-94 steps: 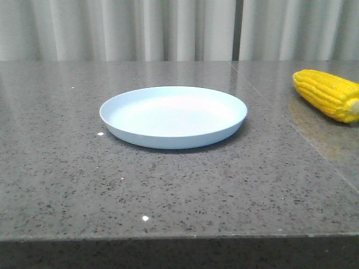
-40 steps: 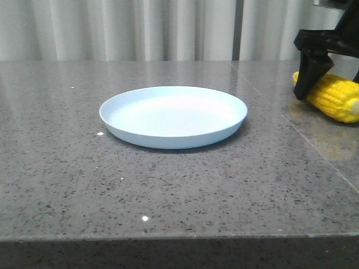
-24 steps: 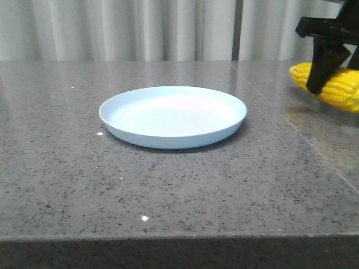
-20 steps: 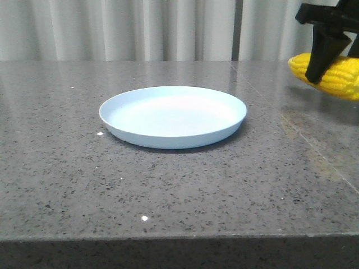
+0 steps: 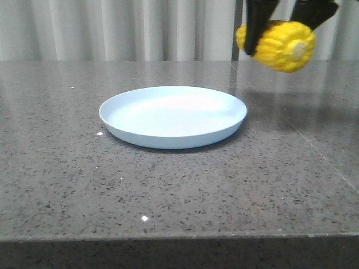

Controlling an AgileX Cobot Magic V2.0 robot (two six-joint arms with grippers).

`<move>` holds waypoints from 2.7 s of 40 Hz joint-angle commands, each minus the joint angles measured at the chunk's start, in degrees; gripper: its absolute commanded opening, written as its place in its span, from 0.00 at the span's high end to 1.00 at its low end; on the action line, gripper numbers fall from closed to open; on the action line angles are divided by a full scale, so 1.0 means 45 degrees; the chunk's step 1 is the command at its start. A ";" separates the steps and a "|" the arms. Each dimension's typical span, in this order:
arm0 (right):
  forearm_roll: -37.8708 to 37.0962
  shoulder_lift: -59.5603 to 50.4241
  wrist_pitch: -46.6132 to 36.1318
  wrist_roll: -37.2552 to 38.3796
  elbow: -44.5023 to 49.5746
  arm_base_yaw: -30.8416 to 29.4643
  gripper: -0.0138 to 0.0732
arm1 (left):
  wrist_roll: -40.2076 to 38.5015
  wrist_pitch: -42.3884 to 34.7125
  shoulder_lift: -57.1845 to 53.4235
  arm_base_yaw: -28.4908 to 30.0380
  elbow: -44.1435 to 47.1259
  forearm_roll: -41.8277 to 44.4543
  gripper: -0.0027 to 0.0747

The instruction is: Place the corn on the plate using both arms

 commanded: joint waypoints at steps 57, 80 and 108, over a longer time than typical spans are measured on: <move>-0.2601 -0.0315 -0.0981 0.2558 -0.2288 0.2373 0.26 | -0.0114 -0.1105 0.0121 -0.0103 -0.0345 0.0037 0.99; -0.2446 -0.1644 0.0962 0.0728 -0.2212 0.0061 0.91 | -0.0114 -0.1105 0.0121 -0.0103 -0.0345 0.0037 0.99; -0.0170 -0.7882 -0.2757 -0.3203 0.5971 -0.4482 0.91 | -0.0114 -0.1105 0.0121 -0.0103 -0.0345 0.0037 0.99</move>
